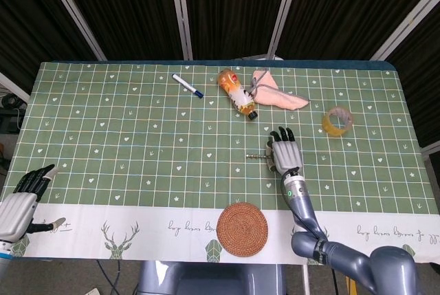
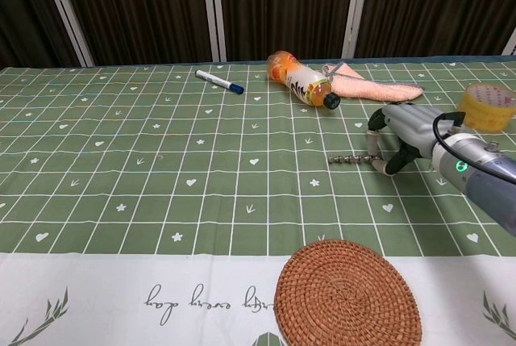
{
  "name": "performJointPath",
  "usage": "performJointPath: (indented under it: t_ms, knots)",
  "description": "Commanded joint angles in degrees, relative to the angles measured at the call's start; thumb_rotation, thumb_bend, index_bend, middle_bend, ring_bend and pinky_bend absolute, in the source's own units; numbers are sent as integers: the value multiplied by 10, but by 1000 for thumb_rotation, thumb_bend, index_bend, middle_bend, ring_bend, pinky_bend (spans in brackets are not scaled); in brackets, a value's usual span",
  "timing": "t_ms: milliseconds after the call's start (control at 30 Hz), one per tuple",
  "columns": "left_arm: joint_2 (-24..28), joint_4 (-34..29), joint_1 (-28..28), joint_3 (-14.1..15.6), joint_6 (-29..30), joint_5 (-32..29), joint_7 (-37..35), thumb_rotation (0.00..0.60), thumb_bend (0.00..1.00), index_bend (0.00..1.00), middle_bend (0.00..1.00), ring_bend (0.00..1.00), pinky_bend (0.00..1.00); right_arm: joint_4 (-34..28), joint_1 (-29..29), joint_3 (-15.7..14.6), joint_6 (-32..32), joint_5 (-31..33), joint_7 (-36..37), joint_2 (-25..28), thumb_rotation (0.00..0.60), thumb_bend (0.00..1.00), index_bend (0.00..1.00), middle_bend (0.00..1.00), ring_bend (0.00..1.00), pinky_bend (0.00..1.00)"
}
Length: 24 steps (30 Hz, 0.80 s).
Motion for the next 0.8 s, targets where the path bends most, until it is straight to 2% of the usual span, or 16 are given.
performJointPath:
  t_ms: [33,467,633,800]
  knots:
    - [0,0,0,0,0,0,-1,600,38,0,0,0,0,-5,-1,1,3,0,-4,3,600,332,571,170,0,0]
    - [0,0,1,0,3,3,-3,600,39,0,0,0,0,-63,-2,1,33,-21,-29,46,600,335,578,170,0,0]
    - [1,0,2,1,7,7,-5,600,39,0,0,0,0,-67,-3,-26,72,-84,-43,72,600,335,578,170,0,0]
    - [0,1,4,2,14,13,-7,600,37,0,0,0,0,-41,-8,-61,125,-157,-64,88,600,335,581,171,0,0]
